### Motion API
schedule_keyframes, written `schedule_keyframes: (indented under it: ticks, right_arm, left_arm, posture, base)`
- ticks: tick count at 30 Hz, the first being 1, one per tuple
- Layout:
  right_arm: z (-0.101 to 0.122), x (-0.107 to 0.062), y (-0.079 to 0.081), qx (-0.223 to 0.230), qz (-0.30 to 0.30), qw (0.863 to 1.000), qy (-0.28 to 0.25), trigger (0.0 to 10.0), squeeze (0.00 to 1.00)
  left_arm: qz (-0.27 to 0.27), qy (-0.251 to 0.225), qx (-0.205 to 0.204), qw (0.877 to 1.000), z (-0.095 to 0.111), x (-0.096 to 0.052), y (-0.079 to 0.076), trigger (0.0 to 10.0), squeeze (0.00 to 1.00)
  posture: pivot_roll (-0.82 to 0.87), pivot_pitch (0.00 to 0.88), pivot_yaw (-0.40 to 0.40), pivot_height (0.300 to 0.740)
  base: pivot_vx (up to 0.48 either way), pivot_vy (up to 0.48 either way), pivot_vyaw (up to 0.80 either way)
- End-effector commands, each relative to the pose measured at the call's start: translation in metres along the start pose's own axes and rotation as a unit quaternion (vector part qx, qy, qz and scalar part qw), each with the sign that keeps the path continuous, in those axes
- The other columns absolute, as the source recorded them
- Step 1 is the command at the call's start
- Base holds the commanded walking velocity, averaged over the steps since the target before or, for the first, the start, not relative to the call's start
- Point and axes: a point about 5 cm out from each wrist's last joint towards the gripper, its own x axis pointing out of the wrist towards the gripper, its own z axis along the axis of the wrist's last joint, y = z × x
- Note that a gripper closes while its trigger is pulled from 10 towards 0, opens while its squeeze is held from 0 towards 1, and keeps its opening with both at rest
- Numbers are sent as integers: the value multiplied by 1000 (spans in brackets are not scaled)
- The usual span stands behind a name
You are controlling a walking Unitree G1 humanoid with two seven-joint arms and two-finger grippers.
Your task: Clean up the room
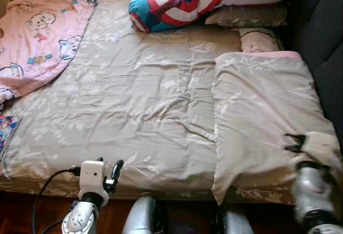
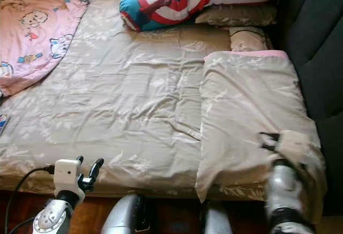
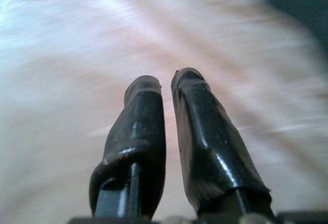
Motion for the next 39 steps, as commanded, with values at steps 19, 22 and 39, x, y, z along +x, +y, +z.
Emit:
schedule_keyframes:
  ticks: [19,22,39]
  right_arm:
    - [-78,-44,36,10,72,986,152,10000,0]
    - [-93,-54,32,19,59,981,185,10000,0]
    - [-145,-102,17,37,36,948,314,10000,0]
  left_arm:
    - [39,66,-38,996,-32,8,13,10000,0]
    - [45,114,-53,991,-51,2,14,10000,0]
    - [79,347,-49,933,-131,-57,0,10000,0]
  posture:
    - [58,142,35,740]
    - [57,107,34,740]
    - [39,97,10,740]
  base:
    - [0,0,0]
    - [0,0,0]
    - [0,0,0]
